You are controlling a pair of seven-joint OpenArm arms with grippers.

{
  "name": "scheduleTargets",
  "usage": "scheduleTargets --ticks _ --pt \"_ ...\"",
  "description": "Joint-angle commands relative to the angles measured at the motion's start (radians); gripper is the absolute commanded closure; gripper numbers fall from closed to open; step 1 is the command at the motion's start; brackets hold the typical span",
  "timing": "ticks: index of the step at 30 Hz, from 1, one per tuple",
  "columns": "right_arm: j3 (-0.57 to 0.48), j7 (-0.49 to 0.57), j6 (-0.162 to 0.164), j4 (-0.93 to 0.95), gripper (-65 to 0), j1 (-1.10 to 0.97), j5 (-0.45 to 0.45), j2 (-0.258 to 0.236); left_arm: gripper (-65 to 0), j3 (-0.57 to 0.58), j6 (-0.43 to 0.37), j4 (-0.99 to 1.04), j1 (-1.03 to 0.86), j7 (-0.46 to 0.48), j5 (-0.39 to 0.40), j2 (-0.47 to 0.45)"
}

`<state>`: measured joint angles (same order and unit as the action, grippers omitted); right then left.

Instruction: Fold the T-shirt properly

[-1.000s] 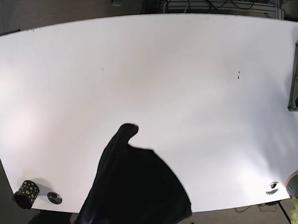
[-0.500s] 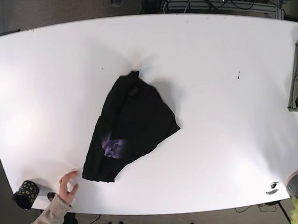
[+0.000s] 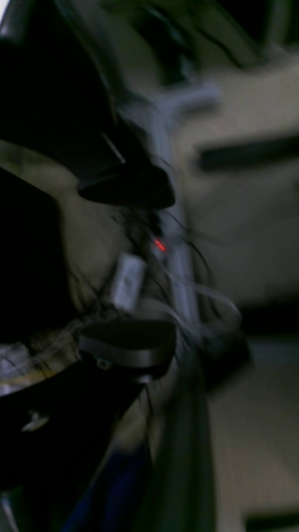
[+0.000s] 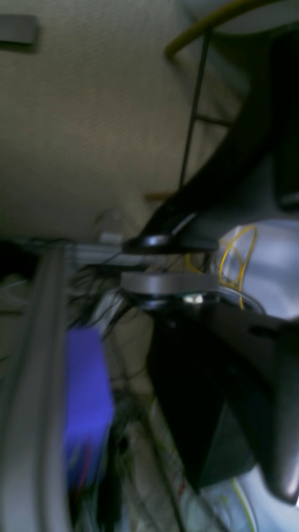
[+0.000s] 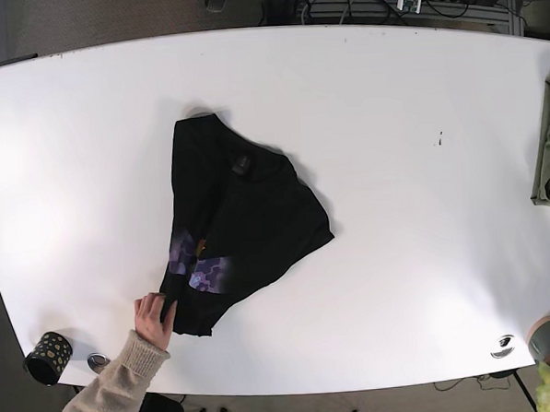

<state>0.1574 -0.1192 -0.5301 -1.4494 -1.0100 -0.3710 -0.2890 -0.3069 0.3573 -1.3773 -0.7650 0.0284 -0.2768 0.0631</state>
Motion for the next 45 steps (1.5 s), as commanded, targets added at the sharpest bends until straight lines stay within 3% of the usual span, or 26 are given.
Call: scheduleTargets --ticks 1,7,12,23,45 --pt "0.000 0.003 -0.018 -0.100 -6.5 -0.085 -0.036 -0.013 -37.8 -0.005 0.079 -0.115 -0.020 -0.037 0.020 0.017" --pt "0.084 0.003 -0.018 -0.278 -6.5 -0.206 -0.073 0.003 -37.8 -0.047 0.213 -0.347 -0.015 -0.219 0.184 0.013" --pt "0.166 0.003 -0.020 -0.380 -6.5 -0.215 -0.070 0.046 -37.8 -0.054 0.224 -0.532 -0.014 -0.310 0.258 0.013" --pt "0.192 0.002 -0.020 -0.525 -6.5 -0.102 -0.067 0.055 -37.8 -0.076 0.222 -0.620 0.040 -0.313 0.265 0.019" --pt "0.184 -0.006 -0.020 -0.552 -6.8 -0.005 -0.067 0.050 -37.8 -0.151 0.227 -0.630 0.000 -0.318 0.267 0.017"
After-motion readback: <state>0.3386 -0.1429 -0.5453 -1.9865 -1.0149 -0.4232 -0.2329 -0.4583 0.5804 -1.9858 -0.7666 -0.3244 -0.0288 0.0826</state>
